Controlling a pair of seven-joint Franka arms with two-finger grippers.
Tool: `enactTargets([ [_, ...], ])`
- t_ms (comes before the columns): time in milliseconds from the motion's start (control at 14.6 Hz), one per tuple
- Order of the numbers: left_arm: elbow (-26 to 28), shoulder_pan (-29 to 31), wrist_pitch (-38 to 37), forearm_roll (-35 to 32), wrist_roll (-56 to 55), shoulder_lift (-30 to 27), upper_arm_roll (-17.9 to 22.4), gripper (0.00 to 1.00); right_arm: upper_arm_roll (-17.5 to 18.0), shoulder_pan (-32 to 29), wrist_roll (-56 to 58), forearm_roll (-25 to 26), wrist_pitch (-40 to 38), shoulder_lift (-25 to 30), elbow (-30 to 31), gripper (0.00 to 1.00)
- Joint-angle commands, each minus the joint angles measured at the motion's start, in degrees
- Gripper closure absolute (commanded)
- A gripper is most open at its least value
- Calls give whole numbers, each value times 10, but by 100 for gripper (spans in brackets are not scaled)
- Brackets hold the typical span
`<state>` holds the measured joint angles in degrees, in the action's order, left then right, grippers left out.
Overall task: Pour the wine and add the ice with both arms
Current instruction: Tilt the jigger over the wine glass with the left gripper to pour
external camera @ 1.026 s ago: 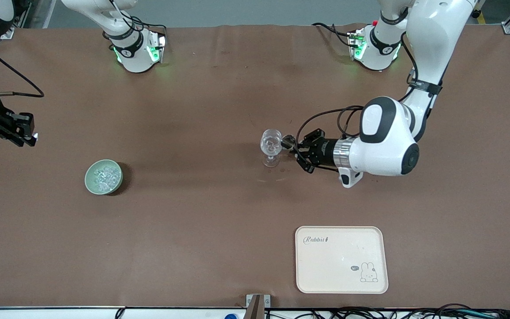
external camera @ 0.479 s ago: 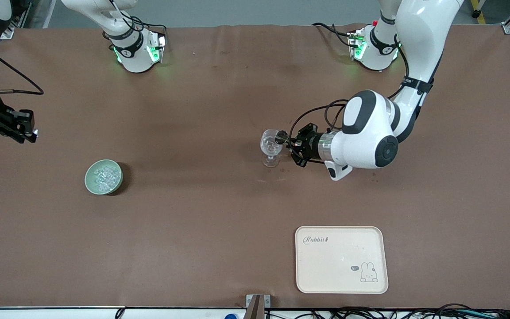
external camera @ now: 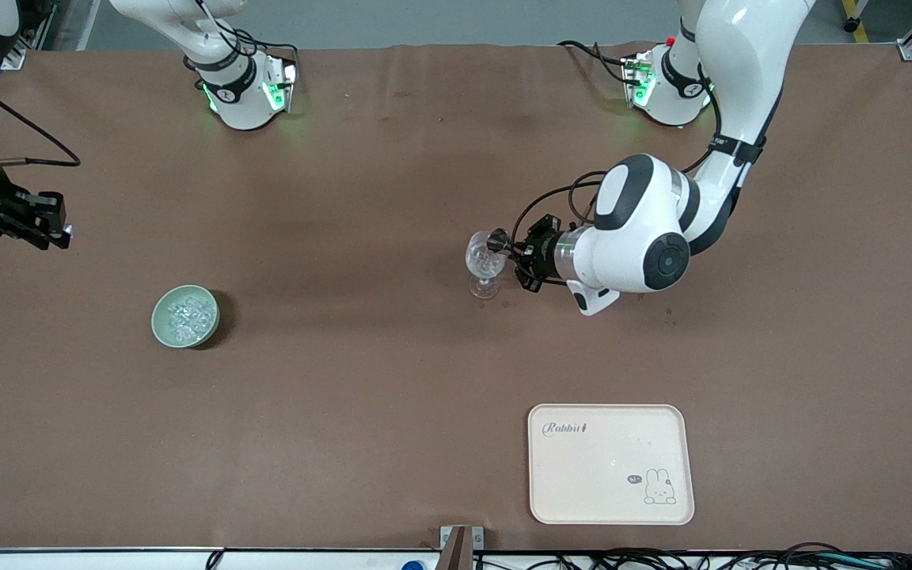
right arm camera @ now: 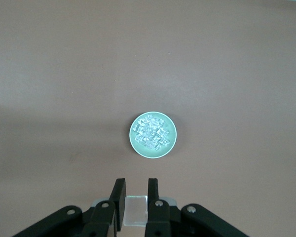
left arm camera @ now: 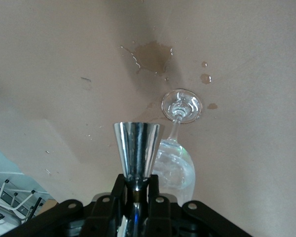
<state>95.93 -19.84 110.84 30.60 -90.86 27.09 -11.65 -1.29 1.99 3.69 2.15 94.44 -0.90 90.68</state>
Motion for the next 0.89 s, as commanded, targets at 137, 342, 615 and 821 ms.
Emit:
enactTargets([
  [137, 13, -12, 7, -30, -34, -18, 4, 99, 1, -1, -1, -13, -2, 7, 5, 97],
  [342, 12, -13, 7, -44, -43, -18, 4, 99, 1, 1, -2, -13, 1, 7, 5, 97],
  [615, 12, -17, 7, -50, -56, -18, 4, 99, 2, 1, -2, -13, 0, 6, 5, 97],
  [821, 11, -19, 6, -60, -57, -18, 4, 99, 2, 1, -2, -13, 0, 6, 4, 97],
])
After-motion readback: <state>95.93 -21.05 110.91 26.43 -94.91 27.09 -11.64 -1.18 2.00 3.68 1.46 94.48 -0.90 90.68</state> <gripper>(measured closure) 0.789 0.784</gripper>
